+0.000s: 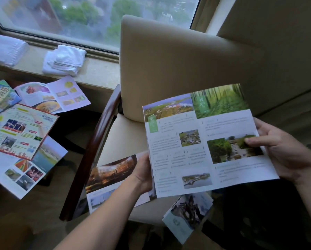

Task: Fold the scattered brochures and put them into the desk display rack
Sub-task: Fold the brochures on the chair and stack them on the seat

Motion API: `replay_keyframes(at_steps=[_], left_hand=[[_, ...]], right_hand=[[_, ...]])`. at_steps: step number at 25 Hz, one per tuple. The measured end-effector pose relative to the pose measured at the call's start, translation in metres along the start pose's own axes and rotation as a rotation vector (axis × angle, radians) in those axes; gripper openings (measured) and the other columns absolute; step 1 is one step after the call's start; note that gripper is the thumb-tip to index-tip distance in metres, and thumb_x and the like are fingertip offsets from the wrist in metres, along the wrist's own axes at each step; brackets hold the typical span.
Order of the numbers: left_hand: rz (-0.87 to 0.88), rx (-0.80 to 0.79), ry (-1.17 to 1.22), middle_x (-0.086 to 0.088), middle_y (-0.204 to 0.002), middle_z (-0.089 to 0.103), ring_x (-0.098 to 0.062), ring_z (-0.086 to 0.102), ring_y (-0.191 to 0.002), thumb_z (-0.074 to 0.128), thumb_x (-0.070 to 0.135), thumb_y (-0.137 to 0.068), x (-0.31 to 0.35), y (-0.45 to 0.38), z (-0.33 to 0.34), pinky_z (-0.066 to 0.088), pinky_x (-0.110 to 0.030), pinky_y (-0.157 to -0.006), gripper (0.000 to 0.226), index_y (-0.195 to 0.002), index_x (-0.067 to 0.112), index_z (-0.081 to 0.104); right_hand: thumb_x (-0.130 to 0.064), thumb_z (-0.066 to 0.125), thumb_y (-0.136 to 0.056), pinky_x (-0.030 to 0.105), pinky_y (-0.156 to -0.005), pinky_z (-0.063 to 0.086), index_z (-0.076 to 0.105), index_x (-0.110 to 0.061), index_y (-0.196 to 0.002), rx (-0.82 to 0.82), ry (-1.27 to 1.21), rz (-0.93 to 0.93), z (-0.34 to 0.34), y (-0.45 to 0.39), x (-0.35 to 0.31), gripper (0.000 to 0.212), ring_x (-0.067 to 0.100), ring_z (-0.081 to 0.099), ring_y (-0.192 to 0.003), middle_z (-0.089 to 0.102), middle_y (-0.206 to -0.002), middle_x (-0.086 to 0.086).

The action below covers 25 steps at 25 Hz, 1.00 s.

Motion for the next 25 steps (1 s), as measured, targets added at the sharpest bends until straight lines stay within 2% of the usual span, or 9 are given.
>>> replay_keyframes(at_steps=[1,3,4,6,9,16,19,22,25], left_hand=[[0.014,-0.05,-0.033,-0.013,-0.101,0.074,-0.031,0.072,-0.095,0.051,0.029,-0.097,0.008,0.0,0.005,0.059,-0.038,-0.081,0.032,-0.099,0.008,0.074],[0.056,0.088,-0.213,-0.021,-0.119,0.068,-0.04,0.061,-0.119,0.052,0.033,-0.096,0.026,0.001,-0.009,0.046,-0.052,-0.105,0.037,-0.113,0.006,0.072],[0.081,0.133,-0.294,-0.022,-0.123,0.066,-0.04,0.059,-0.121,0.056,0.038,-0.093,0.031,0.001,-0.02,0.04,-0.054,-0.11,0.045,-0.122,0.005,0.068],[0.088,0.238,-0.35,-0.016,-0.115,0.07,-0.031,0.062,-0.109,0.063,0.044,-0.086,0.033,0.003,-0.045,0.043,-0.047,-0.103,0.057,-0.127,0.005,0.064],[0.073,0.327,-0.332,-0.014,-0.108,0.072,-0.028,0.065,-0.101,0.058,0.04,-0.091,0.033,0.007,-0.063,0.049,-0.046,-0.096,0.05,-0.128,0.005,0.06],[0.068,0.342,-0.293,-0.024,-0.131,0.063,-0.042,0.056,-0.126,0.051,0.032,-0.099,0.028,0.009,-0.069,0.042,-0.056,-0.109,0.044,-0.133,0.005,0.057],[0.056,0.363,-0.283,-0.019,-0.116,0.069,-0.034,0.065,-0.108,0.05,0.035,-0.099,0.029,0.013,-0.072,0.053,-0.048,-0.094,0.042,-0.131,0.008,0.057],[0.025,0.345,-0.246,-0.018,-0.117,0.07,-0.031,0.069,-0.101,0.052,0.034,-0.099,0.027,0.014,-0.075,0.059,-0.042,-0.078,0.039,-0.126,0.008,0.06],[0.099,0.46,-0.313,-0.019,-0.115,0.068,-0.031,0.07,-0.087,0.057,0.013,-0.096,0.038,0.015,-0.086,0.059,-0.039,-0.064,0.02,-0.114,0.005,0.058]], right_hand=[[0.009,0.051,-0.08,0.046,-0.064,0.062,0.067,-0.022,-0.126,0.045,0.043,0.006,-0.004,-0.006,0.006,0.058,0.035,0.075,-0.092,0.072,-0.121,0.018],[0.015,0.047,-0.086,0.044,-0.059,0.061,0.067,-0.023,-0.12,0.156,0.153,0.028,-0.014,-0.011,0.018,0.055,0.033,0.076,-0.086,0.074,-0.114,0.017],[0.017,0.045,-0.089,0.042,-0.056,0.06,0.067,-0.023,-0.118,0.203,0.188,0.039,-0.016,-0.012,0.021,0.054,0.031,0.077,-0.082,0.075,-0.11,0.016],[0.018,0.044,-0.091,0.039,-0.054,0.059,0.066,-0.023,-0.116,0.24,0.239,0.047,-0.017,-0.013,0.027,0.053,0.029,0.077,-0.08,0.076,-0.106,0.013],[0.017,0.046,-0.092,0.04,-0.056,0.06,0.065,-0.025,-0.116,0.283,0.278,0.046,-0.02,-0.015,0.034,0.051,0.028,0.077,-0.082,0.077,-0.103,0.009],[0.019,0.046,-0.09,0.041,-0.059,0.06,0.062,-0.021,-0.121,0.29,0.316,0.032,-0.016,-0.019,0.041,0.053,0.028,0.076,-0.087,0.077,-0.104,0.006],[0.019,0.046,-0.09,0.04,-0.063,0.058,0.063,-0.022,-0.117,0.302,0.331,0.023,-0.015,-0.019,0.043,0.052,0.027,0.075,-0.088,0.077,-0.103,0.006],[0.019,0.048,-0.089,0.042,-0.065,0.059,0.064,-0.027,-0.108,0.311,0.375,0.018,-0.016,-0.02,0.045,0.053,0.026,0.076,-0.085,0.078,-0.098,0.003],[0.019,0.051,-0.084,0.046,-0.07,0.061,0.064,-0.03,-0.105,0.38,0.481,-0.012,-0.02,-0.02,0.047,0.055,0.024,0.075,-0.084,0.077,-0.097,0.0]])
Point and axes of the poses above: each hand's wrist, its own y-axis away from the middle knuckle, its own z-axis out of the palm, x = y × z, the point moved 9 cm from there along -y, towards the middle knuckle
